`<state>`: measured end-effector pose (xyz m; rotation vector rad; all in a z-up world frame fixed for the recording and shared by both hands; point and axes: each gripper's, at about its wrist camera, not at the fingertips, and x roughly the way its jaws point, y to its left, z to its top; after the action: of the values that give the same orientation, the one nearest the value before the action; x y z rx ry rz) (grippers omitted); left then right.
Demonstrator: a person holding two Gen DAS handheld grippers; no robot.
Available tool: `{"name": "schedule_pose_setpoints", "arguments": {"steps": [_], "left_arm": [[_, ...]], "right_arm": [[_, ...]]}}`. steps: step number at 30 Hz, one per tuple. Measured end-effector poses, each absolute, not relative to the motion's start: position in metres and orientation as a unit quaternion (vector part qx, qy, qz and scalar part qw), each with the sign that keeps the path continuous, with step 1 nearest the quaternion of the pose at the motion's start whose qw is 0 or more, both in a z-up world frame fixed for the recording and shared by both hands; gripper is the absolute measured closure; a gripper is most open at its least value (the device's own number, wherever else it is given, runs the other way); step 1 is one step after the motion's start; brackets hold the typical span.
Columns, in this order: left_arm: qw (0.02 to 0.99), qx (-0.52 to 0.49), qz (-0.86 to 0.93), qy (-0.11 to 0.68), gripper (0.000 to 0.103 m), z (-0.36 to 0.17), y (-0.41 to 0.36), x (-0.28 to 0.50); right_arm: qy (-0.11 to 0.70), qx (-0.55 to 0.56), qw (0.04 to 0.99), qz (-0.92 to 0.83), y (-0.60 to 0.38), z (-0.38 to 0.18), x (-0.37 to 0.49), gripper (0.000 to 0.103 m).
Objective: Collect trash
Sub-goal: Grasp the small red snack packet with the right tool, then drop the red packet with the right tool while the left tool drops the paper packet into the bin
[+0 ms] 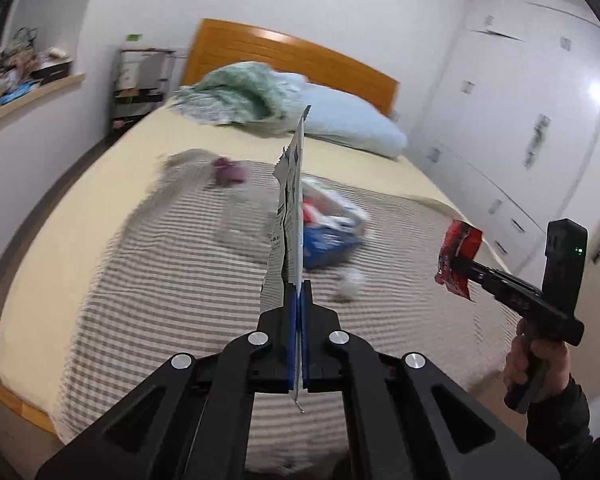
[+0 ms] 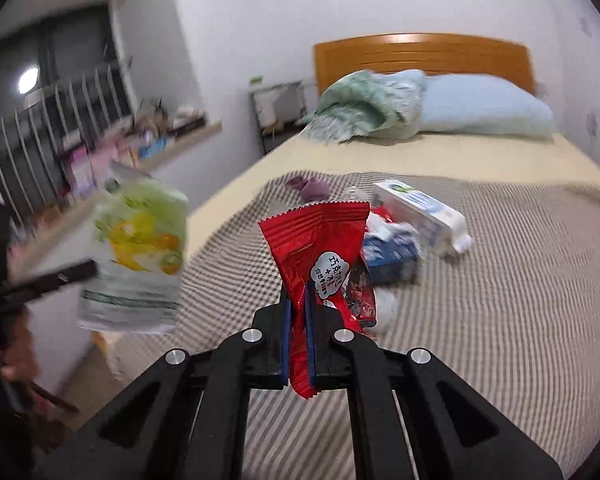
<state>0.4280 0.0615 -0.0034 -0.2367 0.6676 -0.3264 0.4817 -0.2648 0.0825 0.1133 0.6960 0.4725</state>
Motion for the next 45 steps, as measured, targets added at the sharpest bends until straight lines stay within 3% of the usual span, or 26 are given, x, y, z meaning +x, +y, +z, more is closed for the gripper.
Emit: {"name": "schedule_pose_setpoints", "arguments": {"steps": [9,14,20,25,34,35,36,37,38,45], "left_arm": [[0.894,-0.068,-0.282,0.341,0.103,0.003,-0.077,0.373],[0.865,-0.030,-0.337,0.371,0.103,-0.017,-0.159,0.349],[0.811,0.022,-0.382,0.441,0.103,-0.081,-0.255,0.321],[0.756,0.092,-0.402,0.508,0.103,-0.149,-0.324,0.300],[0.703,0.161,-0.405,0.562,0.103,-0.212,-0.394,0.294],[0.701,0.169,-0.403,0.564,0.103,-0.216,-0.401,0.295],[0.700,0.173,-0.402,0.564,0.103,-0.220,-0.404,0.299],[0.696,0.178,-0.403,0.567,0.103,-0.224,-0.411,0.301],[0.691,0.182,-0.406,0.570,0.103,-0.228,-0.419,0.302],[0.618,0.181,-0.440,0.626,0.103,-0.278,-0.474,0.304]], "right_arm": [[0.307,0.177,0.924,0.143,-0.415,0.091,0.355,0.097],[0.339,0.184,0.921,0.048,-0.484,0.057,0.286,0.097],[0.490,0.237,0.835,-0.082,-0.565,-0.086,0.211,0.097],[0.570,0.290,0.760,-0.119,-0.589,-0.204,0.168,0.097],[0.623,0.227,0.741,-0.107,-0.613,-0.304,0.219,0.096],[0.629,0.204,0.742,-0.107,-0.618,-0.315,0.230,0.086],[0.639,0.186,0.739,-0.103,-0.624,-0.328,0.240,0.064],[0.652,0.169,0.732,-0.106,-0.631,-0.342,0.248,0.048],[0.657,0.168,0.727,-0.105,-0.642,-0.349,0.238,0.040],[0.599,0.228,0.753,-0.149,-0.676,-0.316,0.189,0.040]]}}
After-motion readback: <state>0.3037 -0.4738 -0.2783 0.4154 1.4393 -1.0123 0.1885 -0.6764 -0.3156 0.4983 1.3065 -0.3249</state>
